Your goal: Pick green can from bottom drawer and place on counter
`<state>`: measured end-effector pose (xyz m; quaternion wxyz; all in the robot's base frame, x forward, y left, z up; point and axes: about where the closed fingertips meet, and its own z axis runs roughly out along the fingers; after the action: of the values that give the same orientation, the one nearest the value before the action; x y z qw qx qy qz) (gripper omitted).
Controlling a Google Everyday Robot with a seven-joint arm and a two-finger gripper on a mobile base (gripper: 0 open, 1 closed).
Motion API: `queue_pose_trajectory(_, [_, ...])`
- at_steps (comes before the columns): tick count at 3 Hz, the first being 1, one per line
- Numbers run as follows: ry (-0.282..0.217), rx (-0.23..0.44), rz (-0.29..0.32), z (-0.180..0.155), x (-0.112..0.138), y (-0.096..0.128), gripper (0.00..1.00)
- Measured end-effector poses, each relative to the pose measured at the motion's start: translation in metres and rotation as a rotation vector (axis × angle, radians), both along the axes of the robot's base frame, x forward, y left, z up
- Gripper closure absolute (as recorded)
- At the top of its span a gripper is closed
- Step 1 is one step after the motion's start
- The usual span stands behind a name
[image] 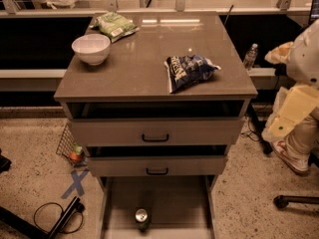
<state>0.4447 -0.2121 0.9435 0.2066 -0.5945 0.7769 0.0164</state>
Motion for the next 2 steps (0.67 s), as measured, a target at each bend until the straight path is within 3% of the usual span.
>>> queue_pose_trajectory(1, [-0.012,0.186,0.006,-0.059,0.0,-0.001,0.0])
queue_pose_trajectory(2, [-0.058,0.387,-0.01,-0.121,0.002,0.002,0.0])
